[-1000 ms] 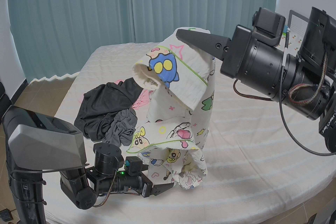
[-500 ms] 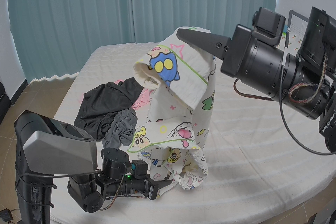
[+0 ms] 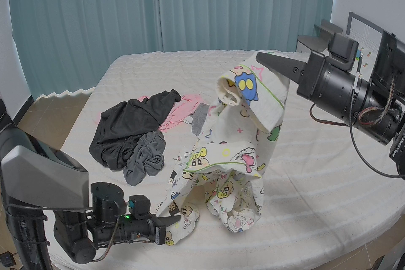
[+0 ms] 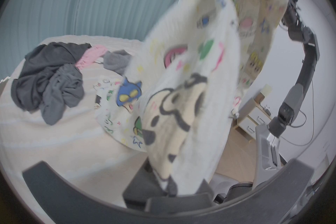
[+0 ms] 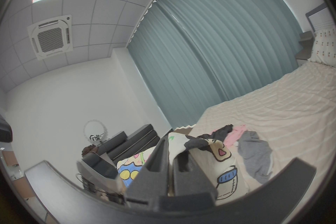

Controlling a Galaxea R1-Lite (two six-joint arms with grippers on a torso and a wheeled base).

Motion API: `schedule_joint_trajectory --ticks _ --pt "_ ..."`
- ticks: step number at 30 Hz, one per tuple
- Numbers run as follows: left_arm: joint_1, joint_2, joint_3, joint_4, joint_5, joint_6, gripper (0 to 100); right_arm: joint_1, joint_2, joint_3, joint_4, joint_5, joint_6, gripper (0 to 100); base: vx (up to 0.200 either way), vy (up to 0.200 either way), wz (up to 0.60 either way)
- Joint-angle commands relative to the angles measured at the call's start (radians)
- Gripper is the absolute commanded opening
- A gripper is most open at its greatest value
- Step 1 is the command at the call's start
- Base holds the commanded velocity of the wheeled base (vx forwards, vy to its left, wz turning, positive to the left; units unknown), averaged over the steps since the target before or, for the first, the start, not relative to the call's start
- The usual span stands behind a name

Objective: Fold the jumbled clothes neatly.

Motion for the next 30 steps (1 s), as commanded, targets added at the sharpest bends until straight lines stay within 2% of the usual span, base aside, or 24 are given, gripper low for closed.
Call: schedule_joint_trajectory --ticks 1,2,4,5,6,8,9,11,12,13,14,15,17,20,26,30 --pt "0.071 -0.270 0.066 -0.019 0.057 -0.068 0 -0.142 -0.057 0.116 0.001 -0.001 0.000 0 0.000 0.000 0.00" --pt "0.091 -0.327 0.055 -0.019 0.120 -0.088 0 -0.188 -0.059 0.140 0.001 -0.001 0.000 0 0.000 0.000 0.00" --pt "0.115 -0.375 0.029 -0.019 0.180 -0.094 0 -0.233 -0.057 0.163 0.001 -0.001 -0.002 0 0.000 0.000 0.00" --pt "0.115 -0.375 0.029 -0.019 0.180 -0.094 0 -0.233 -0.057 0.163 0.001 -0.001 -0.002 0 0.000 0.000 0.00" --pt "0.149 -0.431 -0.025 0.001 0.235 -0.094 0 -0.277 -0.050 0.179 0.001 -0.001 -0.002 0 0.000 0.000 0.00" --pt "0.158 -0.454 -0.048 0.020 0.253 -0.091 0 -0.291 -0.046 0.180 0.001 -0.003 -0.003 0 0.000 0.000 0.00" --pt "0.172 -0.516 -0.121 0.112 0.305 -0.094 0 -0.317 -0.037 0.180 0.001 -0.004 -0.006 0 0.000 0.000 0.00" --pt "0.178 -0.597 -0.215 0.251 0.355 -0.094 0 -0.328 -0.033 0.174 -0.001 -0.007 -0.005 0 0.000 0.000 0.00" --pt "0.180 -0.663 -0.293 0.383 0.379 -0.094 0 -0.334 -0.033 0.168 -0.001 -0.018 -0.006 0 0.000 0.000 0.00" --pt "0.178 -0.675 -0.310 0.412 0.384 -0.094 0 -0.335 -0.033 0.167 -0.001 -0.020 -0.006 0 0.000 0.000 0.00" --pt "0.178 -0.727 -0.385 0.543 0.401 -0.094 0 -0.335 -0.034 0.159 -0.001 -0.030 -0.006 0 0.000 0.000 0.00" --pt "0.178 -0.727 -0.385 0.543 0.401 -0.094 0 -0.335 -0.034 0.159 -0.001 -0.030 -0.006 0 0.000 0.000 0.00" --pt "0.175 -0.818 -0.546 0.804 0.427 -0.094 0 -0.335 -0.040 0.113 -0.001 -0.050 -0.006 0 0.000 0.000 0.00" --pt "0.172 -0.858 -0.667 0.975 0.444 -0.095 0 -0.326 -0.056 0.050 -0.010 -0.070 -0.005 0 0.000 0.000 0.00" --pt "0.168 -0.870 -0.761 0.989 0.525 -0.095 0 -0.251 -0.128 -0.054 -0.004 -0.089 -0.005 0 0.000 0.000 0.00" --pt "0.155 -0.872 -0.763 0.991 0.528 -0.120 0 -0.182 -0.146 -0.074 0.001 -0.090 -0.006 0 0.000 0.000 0.00"
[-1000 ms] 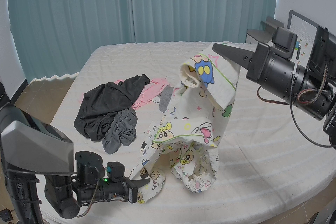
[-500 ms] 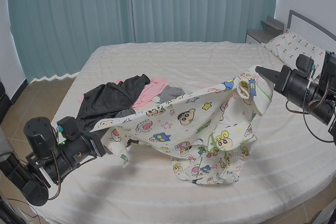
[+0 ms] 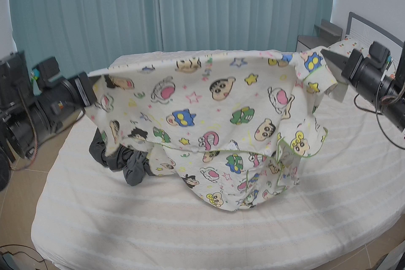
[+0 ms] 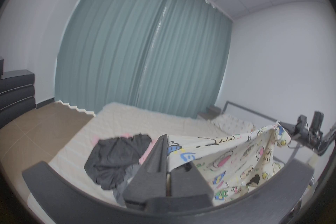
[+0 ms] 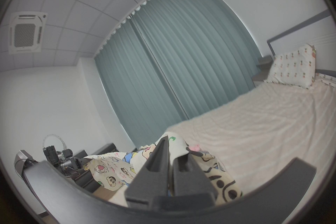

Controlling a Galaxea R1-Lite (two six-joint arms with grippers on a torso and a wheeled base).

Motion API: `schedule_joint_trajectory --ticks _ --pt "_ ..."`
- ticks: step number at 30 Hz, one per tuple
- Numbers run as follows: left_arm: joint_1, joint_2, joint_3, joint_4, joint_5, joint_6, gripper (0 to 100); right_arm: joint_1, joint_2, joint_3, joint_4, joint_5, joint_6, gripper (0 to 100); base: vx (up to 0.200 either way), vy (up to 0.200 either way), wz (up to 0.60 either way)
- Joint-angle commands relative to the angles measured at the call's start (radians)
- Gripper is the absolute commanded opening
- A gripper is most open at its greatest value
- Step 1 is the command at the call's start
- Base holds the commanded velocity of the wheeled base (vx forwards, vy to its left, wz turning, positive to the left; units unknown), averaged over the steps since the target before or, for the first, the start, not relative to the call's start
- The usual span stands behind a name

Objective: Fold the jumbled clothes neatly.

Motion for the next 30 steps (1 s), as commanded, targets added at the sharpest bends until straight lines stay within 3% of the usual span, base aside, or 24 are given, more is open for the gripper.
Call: schedule_joint_trajectory --ticks 1,4,9,14,22,25,30 --pt "-0.030 -0.092 -0.067 0.047 0.035 -0.040 0 0.101 -0.058 -0.063 0.007 -0.013 -0.001 0 0.000 0.000 0.00" --pt "-0.067 -0.069 -0.026 0.047 0.033 -0.104 0 0.121 0.003 -0.031 0.019 -0.013 0.002 0 0.000 0.000 0.00" --pt "-0.060 0.061 -0.058 0.027 0.033 -0.179 0 0.119 0.123 -0.081 0.010 -0.015 0.033 0 0.000 0.000 0.00" --pt "-0.064 0.143 -0.125 -0.025 0.035 -0.261 0 0.125 0.192 -0.201 0.010 -0.064 0.128 0 0.000 0.000 0.00" --pt "-0.066 0.179 -0.219 -0.019 0.022 -0.264 0 0.119 0.184 -0.301 0.013 -0.045 0.159 0 0.000 0.000 0.00" --pt "-0.075 0.244 -0.231 -0.019 0.021 -0.265 0 0.148 0.241 -0.274 0.010 -0.045 0.168 0 0.000 0.000 0.00" --pt "-0.067 0.308 -0.285 -0.019 0.022 -0.297 0 0.122 0.329 -0.343 -0.012 -0.051 0.208 0 0.000 0.000 0.00"
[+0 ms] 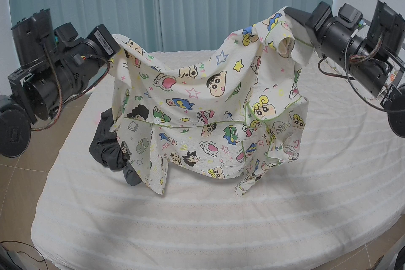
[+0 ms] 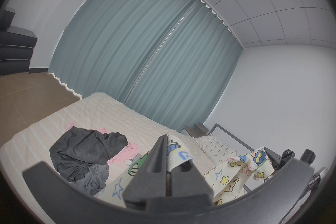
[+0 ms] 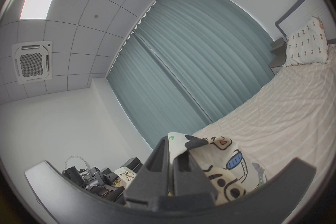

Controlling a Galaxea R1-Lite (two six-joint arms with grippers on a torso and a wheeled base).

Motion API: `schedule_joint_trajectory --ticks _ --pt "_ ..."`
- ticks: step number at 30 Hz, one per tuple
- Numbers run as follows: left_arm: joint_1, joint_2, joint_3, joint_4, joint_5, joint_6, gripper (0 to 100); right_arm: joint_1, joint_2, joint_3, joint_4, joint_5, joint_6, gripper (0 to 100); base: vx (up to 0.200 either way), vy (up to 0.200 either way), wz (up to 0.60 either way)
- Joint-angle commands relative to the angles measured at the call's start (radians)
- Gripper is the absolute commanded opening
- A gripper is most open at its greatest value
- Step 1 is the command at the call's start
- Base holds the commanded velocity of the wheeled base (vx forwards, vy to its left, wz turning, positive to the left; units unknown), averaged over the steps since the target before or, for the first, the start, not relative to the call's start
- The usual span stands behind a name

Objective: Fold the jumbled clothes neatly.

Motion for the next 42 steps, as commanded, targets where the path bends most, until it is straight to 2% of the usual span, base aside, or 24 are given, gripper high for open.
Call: schedule_joint_trajectory --ticks 1,4,17,20,32,37,42 --pt "0.003 0.091 -0.054 0.000 0.000 -0.023 0 -0.012 0.100 -0.054 -0.016 -0.002 0.029 0 0.000 0.000 0.00" --pt "0.003 0.108 -0.091 0.013 0.002 -0.056 0 -0.022 0.117 -0.103 -0.010 -0.004 0.076 0 0.000 0.000 0.00" --pt "-0.003 0.165 -0.093 0.028 0.002 -0.085 0 -0.020 0.153 -0.109 -0.019 -0.019 0.110 0 0.000 0.000 0.00" --pt "-0.007 0.159 -0.079 0.031 0.003 -0.105 0 -0.016 0.147 -0.101 -0.019 -0.035 0.129 0 -0.200 0.000 0.00" --pt "-0.029 0.127 -0.027 0.029 0.008 -0.108 0 -0.002 0.097 -0.078 -0.016 -0.027 0.135 0 -0.200 0.000 0.00" --pt "-0.047 0.125 -0.036 0.031 0.002 -0.109 0 0.015 0.115 -0.097 -0.008 -0.009 0.135 0 0.000 0.000 0.00" --pt "-0.032 0.145 -0.074 0.068 0.003 -0.112 0 0.034 0.144 -0.120 -0.011 -0.009 0.141 0 0.000 0.000 0.00"
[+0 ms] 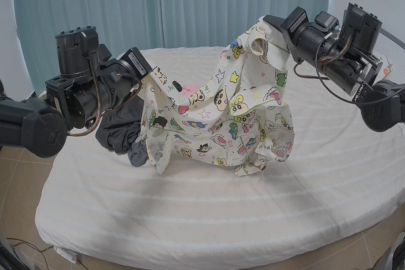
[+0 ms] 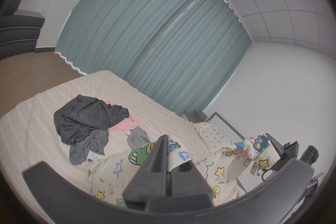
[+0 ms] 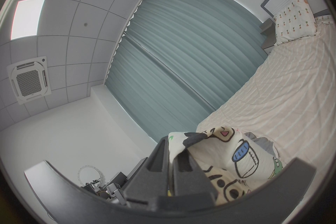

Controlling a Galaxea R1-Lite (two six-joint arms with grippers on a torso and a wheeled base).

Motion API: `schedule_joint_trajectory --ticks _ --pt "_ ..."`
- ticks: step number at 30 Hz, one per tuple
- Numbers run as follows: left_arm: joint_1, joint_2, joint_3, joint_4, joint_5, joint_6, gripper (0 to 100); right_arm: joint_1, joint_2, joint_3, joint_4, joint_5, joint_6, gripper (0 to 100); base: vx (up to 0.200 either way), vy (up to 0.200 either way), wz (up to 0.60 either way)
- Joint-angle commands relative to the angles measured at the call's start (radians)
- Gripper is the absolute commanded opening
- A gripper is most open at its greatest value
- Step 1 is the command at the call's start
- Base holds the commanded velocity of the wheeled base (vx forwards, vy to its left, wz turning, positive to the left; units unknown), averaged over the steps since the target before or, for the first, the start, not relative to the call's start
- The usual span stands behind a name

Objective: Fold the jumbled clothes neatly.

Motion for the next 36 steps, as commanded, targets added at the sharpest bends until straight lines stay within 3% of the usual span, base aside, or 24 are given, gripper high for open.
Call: schedule_joint_trajectory --ticks 1,7,25,36 --pt "0.011 0.013 -0.026 0.019 0.001 -0.005 0 0.016 0.022 -0.010 -0.006 -0.002 0.005 0 0.000 0.000 0.00" --pt "0.014 0.016 -0.063 0.025 0.001 -0.095 0 0.016 0.025 -0.010 -0.011 -0.002 0.019 0 0.000 0.000 0.00" --pt "-0.061 -0.001 -0.052 0.022 0.001 -0.115 0 0.014 -0.015 -0.001 -0.009 -0.001 0.033 0 0.000 -0.200 0.00" --pt "-0.058 0.004 -0.068 0.023 0.008 -0.115 0 -0.013 -0.019 0.005 -0.011 -0.004 0.033 0 0.000 -0.200 0.00"
